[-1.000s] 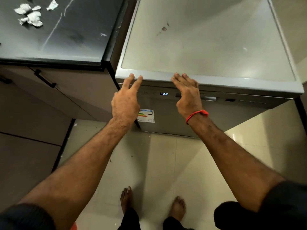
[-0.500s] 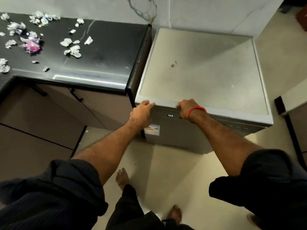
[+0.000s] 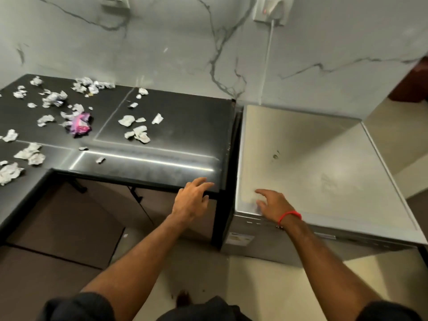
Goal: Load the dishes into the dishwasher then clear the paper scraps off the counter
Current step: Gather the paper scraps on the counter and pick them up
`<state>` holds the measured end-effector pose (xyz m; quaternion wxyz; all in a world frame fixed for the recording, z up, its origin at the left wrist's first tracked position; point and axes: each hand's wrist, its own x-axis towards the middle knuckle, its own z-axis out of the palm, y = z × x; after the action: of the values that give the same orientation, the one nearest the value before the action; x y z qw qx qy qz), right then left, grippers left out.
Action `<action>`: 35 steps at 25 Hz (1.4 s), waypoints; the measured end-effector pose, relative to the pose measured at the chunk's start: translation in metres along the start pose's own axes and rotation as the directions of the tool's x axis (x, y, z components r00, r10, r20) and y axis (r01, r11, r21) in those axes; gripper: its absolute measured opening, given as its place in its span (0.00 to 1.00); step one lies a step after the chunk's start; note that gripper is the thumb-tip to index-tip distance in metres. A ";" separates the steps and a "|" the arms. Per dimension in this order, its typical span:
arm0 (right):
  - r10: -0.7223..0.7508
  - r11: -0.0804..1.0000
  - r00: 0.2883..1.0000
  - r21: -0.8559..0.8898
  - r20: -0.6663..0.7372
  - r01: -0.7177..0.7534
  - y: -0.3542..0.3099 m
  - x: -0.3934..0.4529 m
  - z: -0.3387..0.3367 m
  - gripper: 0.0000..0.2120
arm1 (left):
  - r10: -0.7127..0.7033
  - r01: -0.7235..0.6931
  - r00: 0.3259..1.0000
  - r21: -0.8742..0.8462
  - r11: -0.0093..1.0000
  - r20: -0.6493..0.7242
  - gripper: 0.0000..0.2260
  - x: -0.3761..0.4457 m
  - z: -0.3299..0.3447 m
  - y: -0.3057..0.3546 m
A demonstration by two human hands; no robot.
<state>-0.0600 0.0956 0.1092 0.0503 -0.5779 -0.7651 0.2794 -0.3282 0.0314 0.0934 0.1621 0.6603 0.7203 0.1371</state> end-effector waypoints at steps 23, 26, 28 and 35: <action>-0.388 0.895 0.883 -0.122 0.265 0.429 -0.263 0.230 0.128 0.34 | -0.650 0.646 0.757 0.069 0.760 0.064 0.47 0.045 -0.094 -0.277; -0.458 0.873 0.852 -0.052 0.253 0.484 -0.283 0.256 0.131 0.35 | -0.638 0.637 0.770 0.036 0.770 0.020 0.46 0.038 -0.089 -0.275; -0.469 0.869 0.842 -0.029 0.267 0.494 -0.303 0.272 0.138 0.37 | -0.643 0.643 0.766 0.038 0.765 0.001 0.45 0.036 -0.091 -0.278; -0.452 0.818 0.827 -0.214 0.334 0.533 -0.377 0.273 0.185 0.35 | -0.516 0.509 0.856 0.207 0.836 -0.019 0.35 0.050 -0.120 -0.330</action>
<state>-0.5466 0.2101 0.0697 -0.0700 -0.3157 -0.9219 0.2133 -0.6806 0.0529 0.0640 0.1374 0.4590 0.8778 0.0016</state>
